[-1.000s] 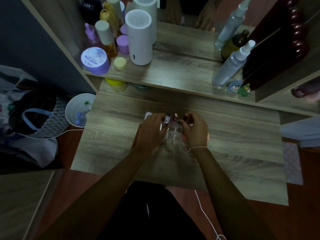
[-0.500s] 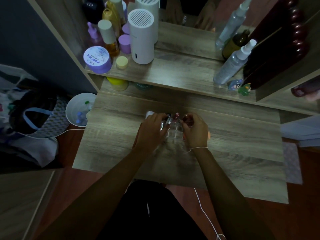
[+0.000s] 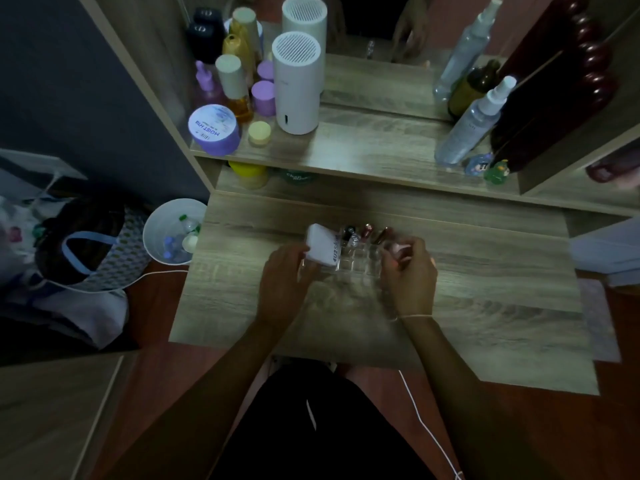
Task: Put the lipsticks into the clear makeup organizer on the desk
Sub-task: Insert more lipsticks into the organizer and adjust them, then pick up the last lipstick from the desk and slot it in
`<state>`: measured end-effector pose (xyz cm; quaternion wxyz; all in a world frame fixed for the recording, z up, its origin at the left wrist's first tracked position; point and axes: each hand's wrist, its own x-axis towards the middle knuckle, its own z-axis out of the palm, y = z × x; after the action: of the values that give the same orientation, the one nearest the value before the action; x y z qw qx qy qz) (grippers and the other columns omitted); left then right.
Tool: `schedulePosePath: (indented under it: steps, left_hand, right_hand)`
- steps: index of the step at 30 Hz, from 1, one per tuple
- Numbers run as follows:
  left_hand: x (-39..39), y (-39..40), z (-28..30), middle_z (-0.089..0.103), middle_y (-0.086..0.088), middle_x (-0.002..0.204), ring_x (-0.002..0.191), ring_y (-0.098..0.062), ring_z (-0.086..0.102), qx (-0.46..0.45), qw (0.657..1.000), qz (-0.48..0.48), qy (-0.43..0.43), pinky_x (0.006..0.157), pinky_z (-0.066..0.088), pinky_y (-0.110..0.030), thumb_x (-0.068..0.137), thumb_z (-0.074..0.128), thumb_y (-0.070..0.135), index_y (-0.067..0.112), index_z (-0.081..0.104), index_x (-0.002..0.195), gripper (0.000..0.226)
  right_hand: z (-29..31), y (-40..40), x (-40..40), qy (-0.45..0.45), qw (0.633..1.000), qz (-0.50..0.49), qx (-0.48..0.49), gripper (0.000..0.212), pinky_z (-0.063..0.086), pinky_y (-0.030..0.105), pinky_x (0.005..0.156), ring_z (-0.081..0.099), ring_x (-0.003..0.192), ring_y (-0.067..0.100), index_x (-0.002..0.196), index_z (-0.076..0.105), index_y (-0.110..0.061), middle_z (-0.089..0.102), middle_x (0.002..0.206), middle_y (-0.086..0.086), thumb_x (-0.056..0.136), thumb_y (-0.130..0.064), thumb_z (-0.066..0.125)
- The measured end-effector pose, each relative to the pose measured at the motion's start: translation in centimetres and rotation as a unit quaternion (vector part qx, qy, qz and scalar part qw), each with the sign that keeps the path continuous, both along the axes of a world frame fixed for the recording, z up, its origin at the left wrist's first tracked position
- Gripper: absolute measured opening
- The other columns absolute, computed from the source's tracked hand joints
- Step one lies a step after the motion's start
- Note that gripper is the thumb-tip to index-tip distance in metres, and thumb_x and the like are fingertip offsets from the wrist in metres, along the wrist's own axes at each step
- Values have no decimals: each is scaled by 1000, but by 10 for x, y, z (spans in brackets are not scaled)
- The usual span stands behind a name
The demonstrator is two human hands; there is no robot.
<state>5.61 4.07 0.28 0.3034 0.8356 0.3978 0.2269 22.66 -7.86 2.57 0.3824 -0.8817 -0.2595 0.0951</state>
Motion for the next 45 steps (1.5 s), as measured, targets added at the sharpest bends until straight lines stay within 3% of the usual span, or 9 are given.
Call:
schedulePosePath:
  steps: [1, 5, 9, 15, 21, 26, 32, 39, 45]
  left_hand:
    - [-12, 1, -2, 64, -10, 102, 92, -24, 58, -24, 999, 31, -2, 80, 49, -41, 87, 66, 21, 11, 60, 109, 25]
    - [-41, 8, -16, 60, -8, 104, 94, -20, 54, -99, 990, 89, 56, 81, 46, -35, 86, 64, 26, 14, 57, 112, 30]
    - [-42, 7, -24, 60, -7, 104, 97, -22, 54, -139, 984, 75, 82, 77, 39, -31, 83, 65, 30, 14, 59, 110, 31]
    - [-64, 11, -34, 63, -11, 105, 97, -30, 56, -38, 990, 28, 133, 85, 44, -45, 82, 63, 21, 14, 60, 105, 24]
    - [-115, 26, -45, 58, -22, 122, 109, -40, 55, 31, 980, -3, 195, 92, 42, -53, 85, 60, 25, 6, 57, 114, 35]
    - [-144, 31, -46, 55, -25, 130, 117, -43, 54, 4, 971, -10, 238, 96, 41, -56, 84, 41, 38, 3, 56, 123, 55]
    - [-157, 33, -46, 53, -23, 134, 124, -39, 50, 8, 970, -28, 242, 101, 39, -56, 86, 40, 40, 2, 53, 128, 58]
    - [-150, 30, -47, 46, -23, 140, 128, -40, 43, -9, 972, -2, 234, 106, 32, -58, 85, 66, 23, 5, 50, 131, 52]
    - [-116, 22, -37, 36, -21, 147, 136, -35, 32, -10, 971, -67, 229, 113, 22, -54, 93, 52, 23, 6, 42, 138, 49]
  right_hand:
    - [-1, -5, -9, 1, 1000, -7, 3, 15, 51, 30, 83, 63, 76, 25, 92, 55, -17, 67, 84, 7, 84, -20, 67]
    - [-10, -21, -52, 15, 1000, -3, -25, 8, 51, 39, 62, 63, 64, 28, 82, 58, -11, 66, 71, 10, 83, -13, 65]
    - [-23, -22, -88, 74, 995, 31, -62, 8, 49, 33, 64, 64, 64, 24, 77, 61, -12, 67, 69, 5, 81, -14, 67]
    - [-29, 5, -117, 132, 987, 44, -83, 14, 51, 34, 72, 66, 74, 28, 90, 65, -11, 71, 78, 10, 82, -21, 69]
    - [-31, 50, -129, 137, 987, 40, -70, 14, 49, 36, 75, 66, 83, 30, 85, 64, -7, 71, 83, 11, 83, -21, 67]
    - [-40, 77, -140, 133, 983, -3, -129, 34, 47, 32, 71, 66, 83, 26, 80, 63, -13, 72, 83, 8, 80, -46, 69]
    - [-48, 81, -147, 107, 982, 18, -153, 15, 47, 31, 70, 65, 83, 30, 83, 62, -11, 68, 89, 12, 79, -25, 67]
    - [-44, 37, -146, 80, 987, 74, -115, 17, 47, 29, 62, 63, 68, 21, 79, 55, -18, 65, 73, 0, 79, -28, 69]
    - [-38, -2, -130, 71, 989, 42, -122, 26, 53, 36, 66, 69, 74, 29, 91, 54, -15, 72, 79, 7, 79, -30, 72]
